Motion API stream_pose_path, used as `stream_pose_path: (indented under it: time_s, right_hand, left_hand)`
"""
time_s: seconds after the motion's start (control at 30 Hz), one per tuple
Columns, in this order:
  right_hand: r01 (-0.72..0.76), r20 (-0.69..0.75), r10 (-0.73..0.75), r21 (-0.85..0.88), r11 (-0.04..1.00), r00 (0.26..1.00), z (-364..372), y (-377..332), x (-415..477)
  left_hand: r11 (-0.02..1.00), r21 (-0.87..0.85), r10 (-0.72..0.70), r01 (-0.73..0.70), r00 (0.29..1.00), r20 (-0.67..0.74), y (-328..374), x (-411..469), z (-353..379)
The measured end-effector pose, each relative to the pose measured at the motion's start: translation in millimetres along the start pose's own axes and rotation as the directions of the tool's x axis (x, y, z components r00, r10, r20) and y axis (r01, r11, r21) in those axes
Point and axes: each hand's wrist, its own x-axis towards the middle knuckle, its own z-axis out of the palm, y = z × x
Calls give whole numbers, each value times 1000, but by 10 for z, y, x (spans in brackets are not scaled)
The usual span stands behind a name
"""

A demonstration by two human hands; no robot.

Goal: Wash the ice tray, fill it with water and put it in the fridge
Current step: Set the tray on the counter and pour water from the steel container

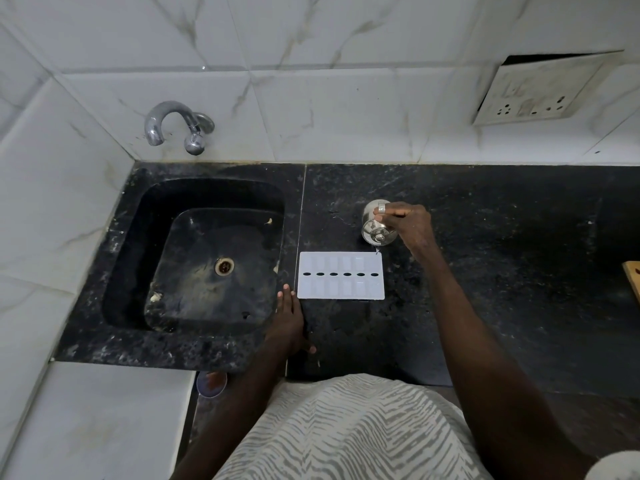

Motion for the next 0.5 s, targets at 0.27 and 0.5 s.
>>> stream_pose_path:
  time_s: [0.27, 0.5]
  right_hand:
    - [-51, -50, 53, 42, 998, 997, 25, -76, 27]
    - [-94, -55, 101, 114, 989, 993, 130, -169, 29]
  left_hand:
    - [999, 33, 10, -10, 1000, -9, -10, 11, 11]
    - [999, 52, 16, -15, 1000, -8, -15, 15, 17]
